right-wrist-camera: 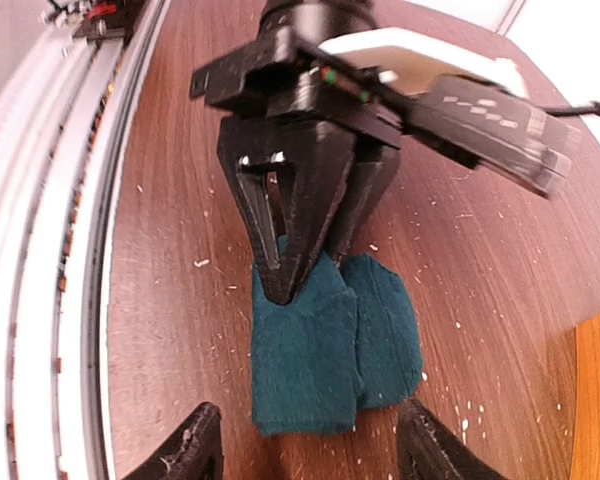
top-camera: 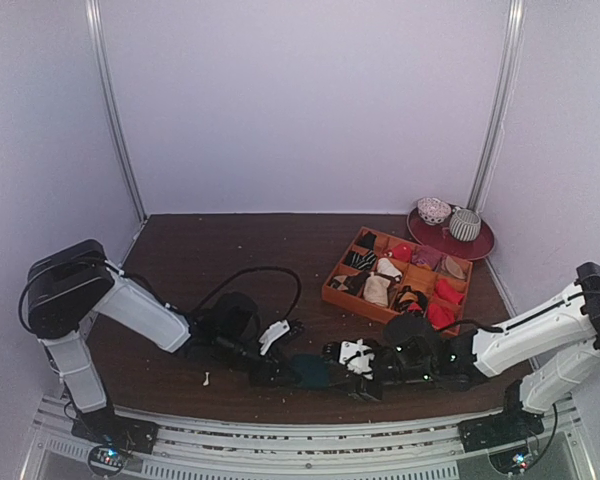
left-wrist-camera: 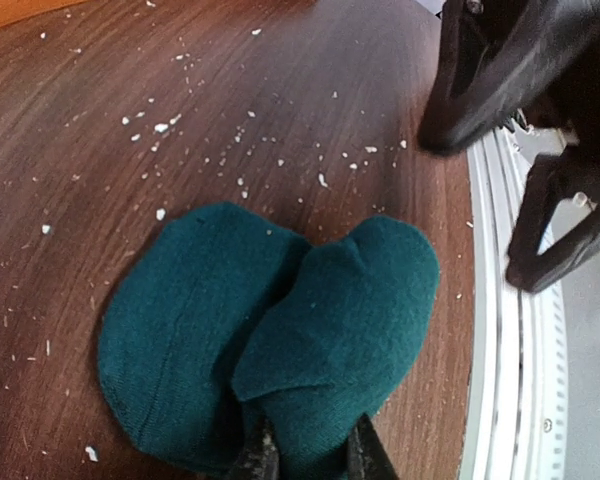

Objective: Roll the socks
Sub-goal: Roll a pair of socks at the center of the board.

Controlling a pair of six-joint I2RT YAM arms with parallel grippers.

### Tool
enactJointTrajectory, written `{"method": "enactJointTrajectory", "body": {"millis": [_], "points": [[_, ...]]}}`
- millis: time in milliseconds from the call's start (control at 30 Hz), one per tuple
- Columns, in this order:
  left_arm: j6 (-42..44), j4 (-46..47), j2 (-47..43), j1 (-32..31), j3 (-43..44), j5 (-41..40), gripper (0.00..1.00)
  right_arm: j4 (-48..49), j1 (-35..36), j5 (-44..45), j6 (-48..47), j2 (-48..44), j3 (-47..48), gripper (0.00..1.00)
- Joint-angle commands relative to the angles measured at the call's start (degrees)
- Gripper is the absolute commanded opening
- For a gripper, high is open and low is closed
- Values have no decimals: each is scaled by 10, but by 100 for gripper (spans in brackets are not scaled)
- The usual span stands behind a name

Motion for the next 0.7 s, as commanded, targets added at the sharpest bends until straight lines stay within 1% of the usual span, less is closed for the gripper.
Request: {"method": "enactJointTrajectory", "body": {"millis": [0, 100, 267, 433, 467, 533, 633, 667], "points": [[-20, -180, 45, 0, -16, 10, 15, 2, 27, 56, -74, 64, 43, 59], [-19, -178, 50, 1, -17, 11, 15, -7, 31, 62, -76, 98, 63, 58], [-17, -172, 63, 2, -17, 13, 15, 4, 35, 41, -55, 119, 73, 54], [-13, -161, 63, 2, -18, 22, 16, -11, 35, 74, -26, 150, 83, 47], [-11, -158, 58, 2, -18, 22, 19, -15, 35, 78, -20, 157, 84, 45], [-7, -146, 41, 2, -23, 12, 28, -24, 34, 80, -7, 174, 87, 40], [11, -131, 1, 2, -23, -10, 46, -40, 30, 72, 19, 194, 91, 33], [19, -126, -14, 2, -22, -19, 50, -45, 27, 65, 27, 199, 92, 31]]}}
